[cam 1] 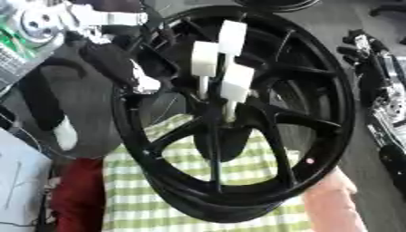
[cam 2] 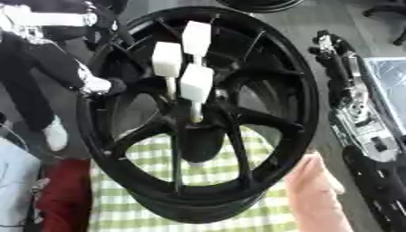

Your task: Pull the pin out of the wheel hub.

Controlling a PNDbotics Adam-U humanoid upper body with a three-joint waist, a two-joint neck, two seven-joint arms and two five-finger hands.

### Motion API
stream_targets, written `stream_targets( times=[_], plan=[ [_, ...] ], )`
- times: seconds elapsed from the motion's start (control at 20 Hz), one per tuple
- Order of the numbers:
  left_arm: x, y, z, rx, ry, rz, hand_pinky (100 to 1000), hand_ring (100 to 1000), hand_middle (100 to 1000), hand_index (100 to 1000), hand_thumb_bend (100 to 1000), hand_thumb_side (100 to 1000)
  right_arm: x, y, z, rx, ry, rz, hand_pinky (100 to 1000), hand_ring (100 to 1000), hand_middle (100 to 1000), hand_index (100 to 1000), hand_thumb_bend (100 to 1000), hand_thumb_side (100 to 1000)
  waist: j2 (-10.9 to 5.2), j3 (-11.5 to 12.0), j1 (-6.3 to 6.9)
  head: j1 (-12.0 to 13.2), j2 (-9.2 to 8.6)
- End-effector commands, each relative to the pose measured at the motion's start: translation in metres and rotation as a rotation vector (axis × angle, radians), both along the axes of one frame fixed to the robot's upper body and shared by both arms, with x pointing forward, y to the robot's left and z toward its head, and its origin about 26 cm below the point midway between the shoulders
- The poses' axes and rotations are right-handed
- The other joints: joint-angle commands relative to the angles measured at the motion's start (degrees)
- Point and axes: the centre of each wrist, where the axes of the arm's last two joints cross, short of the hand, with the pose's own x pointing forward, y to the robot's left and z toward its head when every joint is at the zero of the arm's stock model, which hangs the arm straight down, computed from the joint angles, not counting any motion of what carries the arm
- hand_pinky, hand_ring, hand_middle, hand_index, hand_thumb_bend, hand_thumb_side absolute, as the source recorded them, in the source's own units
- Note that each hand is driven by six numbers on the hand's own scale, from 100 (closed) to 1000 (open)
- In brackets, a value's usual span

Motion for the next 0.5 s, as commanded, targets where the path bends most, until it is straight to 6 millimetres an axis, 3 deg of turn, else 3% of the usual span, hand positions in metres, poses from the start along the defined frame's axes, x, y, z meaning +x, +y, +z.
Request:
stream_targets(
  times=[0.05, 0.5],
  plan=[
    [0.001, 0.003, 0.013, -0.061, -0.038, -0.016, 806, 834, 850, 892, 388, 443, 0.001, -0.002, 0.007, -0.019, -0.017, 0.0, 932, 796, 762, 796, 100, 652, -1.0, 0.19, -0.02, 0.16, -0.51],
    [0.0, -0.008, 0.01, -0.026, -0.056, -0.133, 822, 852, 864, 896, 411, 474, 0.001, -0.002, 0.005, -0.021, -0.01, -0.001, 933, 796, 763, 796, 100, 659, -0.98, 0.88, 0.14, -0.83, -0.82]
  ],
)
